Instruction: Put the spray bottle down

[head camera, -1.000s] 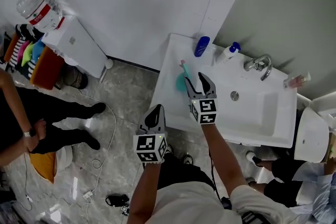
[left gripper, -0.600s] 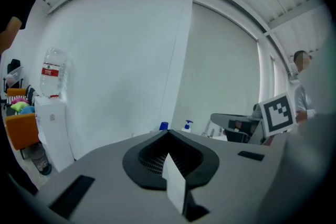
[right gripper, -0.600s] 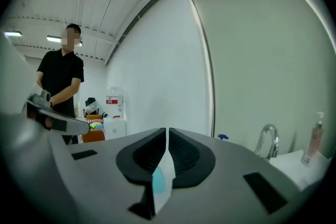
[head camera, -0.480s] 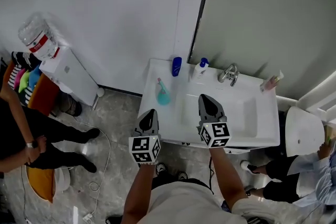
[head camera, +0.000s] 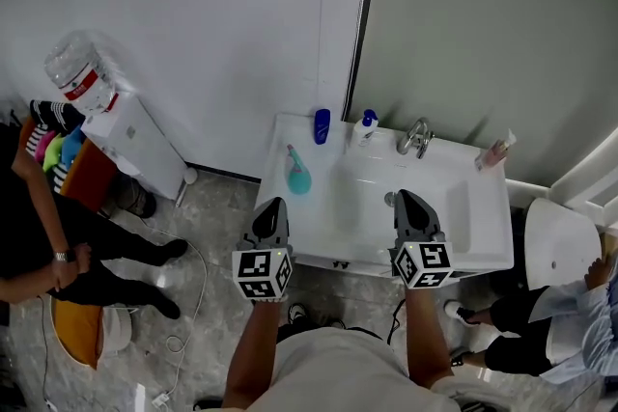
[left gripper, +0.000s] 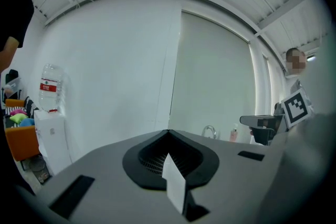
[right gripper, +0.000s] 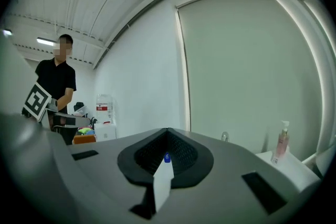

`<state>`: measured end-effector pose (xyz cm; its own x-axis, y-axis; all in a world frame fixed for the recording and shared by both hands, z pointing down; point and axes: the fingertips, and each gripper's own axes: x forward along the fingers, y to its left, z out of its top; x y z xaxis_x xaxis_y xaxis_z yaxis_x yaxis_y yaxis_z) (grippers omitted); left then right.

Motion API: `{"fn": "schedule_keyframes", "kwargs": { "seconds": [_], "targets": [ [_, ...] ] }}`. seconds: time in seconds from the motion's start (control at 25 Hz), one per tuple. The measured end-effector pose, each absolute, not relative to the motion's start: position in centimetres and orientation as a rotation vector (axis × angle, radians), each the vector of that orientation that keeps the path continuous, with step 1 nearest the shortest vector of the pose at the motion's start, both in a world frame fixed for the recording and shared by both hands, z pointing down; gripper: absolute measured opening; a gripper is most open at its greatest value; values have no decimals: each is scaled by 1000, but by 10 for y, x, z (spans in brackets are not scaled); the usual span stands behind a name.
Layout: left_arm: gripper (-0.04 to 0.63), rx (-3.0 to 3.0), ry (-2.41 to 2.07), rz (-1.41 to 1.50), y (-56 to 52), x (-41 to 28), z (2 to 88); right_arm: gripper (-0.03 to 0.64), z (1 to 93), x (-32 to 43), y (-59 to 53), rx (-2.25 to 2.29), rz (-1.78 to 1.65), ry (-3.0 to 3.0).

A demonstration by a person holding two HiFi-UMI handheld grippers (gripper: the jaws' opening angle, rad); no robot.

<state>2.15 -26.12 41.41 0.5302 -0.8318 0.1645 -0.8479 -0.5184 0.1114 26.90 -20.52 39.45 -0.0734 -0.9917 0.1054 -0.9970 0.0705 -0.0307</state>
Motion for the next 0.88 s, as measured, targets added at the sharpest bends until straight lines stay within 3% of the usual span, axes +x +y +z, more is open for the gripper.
{"fn": "schedule_keyframes", "kwargs": {
  "seconds": [0.88],
  "targets": [
    [2, 2546, -1485, 154, -241, 10, 416, 12, 414, 233, -211, 1952, 224, -2315]
  ]
}}
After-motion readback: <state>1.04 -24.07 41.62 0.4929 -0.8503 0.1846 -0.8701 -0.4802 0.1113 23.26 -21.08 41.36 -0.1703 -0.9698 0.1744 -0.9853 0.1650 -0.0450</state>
